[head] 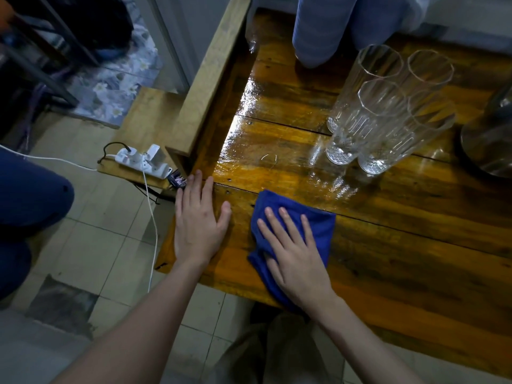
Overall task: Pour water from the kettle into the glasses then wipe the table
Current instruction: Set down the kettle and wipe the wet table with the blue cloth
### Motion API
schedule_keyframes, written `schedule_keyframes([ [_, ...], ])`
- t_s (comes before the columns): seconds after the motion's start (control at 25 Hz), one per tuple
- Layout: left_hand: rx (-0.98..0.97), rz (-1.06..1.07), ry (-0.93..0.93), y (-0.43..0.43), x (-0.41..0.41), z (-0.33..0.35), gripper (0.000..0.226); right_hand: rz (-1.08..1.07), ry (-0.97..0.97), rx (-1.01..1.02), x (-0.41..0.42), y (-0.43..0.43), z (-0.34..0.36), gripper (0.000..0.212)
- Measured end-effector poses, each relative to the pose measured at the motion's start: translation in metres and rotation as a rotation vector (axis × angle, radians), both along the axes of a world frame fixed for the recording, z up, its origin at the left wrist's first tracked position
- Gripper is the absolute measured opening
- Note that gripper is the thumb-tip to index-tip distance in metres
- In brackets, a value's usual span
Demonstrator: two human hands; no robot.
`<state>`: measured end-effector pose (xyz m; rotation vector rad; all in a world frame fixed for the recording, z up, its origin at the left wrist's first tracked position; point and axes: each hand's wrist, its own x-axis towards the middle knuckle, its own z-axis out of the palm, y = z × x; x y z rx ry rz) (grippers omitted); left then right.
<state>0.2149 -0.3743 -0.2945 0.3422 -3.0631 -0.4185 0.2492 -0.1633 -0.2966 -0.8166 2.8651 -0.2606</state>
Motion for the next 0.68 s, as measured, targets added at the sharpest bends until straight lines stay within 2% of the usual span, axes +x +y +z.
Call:
schedule_keyframes([
  [0.16,0.017,-0.016,0.009,-0.001,0.001,0.001,0.062,0.235,0.015,0.065,0.021,0.059,0.004,0.067],
  [0.24,0.008,-0.027,0.004,-0.001,0.001,0.001,0.063,0.182,-0.012,0.096,0.030,0.086,0.007,0.069],
  [0.4,-0.109,-0.166,-0.056,-0.008,0.002,0.001,0.072,-0.071,-0.073,0.128,0.037,0.088,0.010,0.073],
  [0.52,-0.116,-0.211,-0.098,-0.015,0.003,0.000,0.075,-0.021,-0.074,0.151,0.032,0.074,0.009,0.077],
  [0.68,-0.099,-0.206,-0.073,-0.013,0.002,-0.001,0.071,0.182,-0.086,0.137,0.000,0.042,0.011,0.075],
])
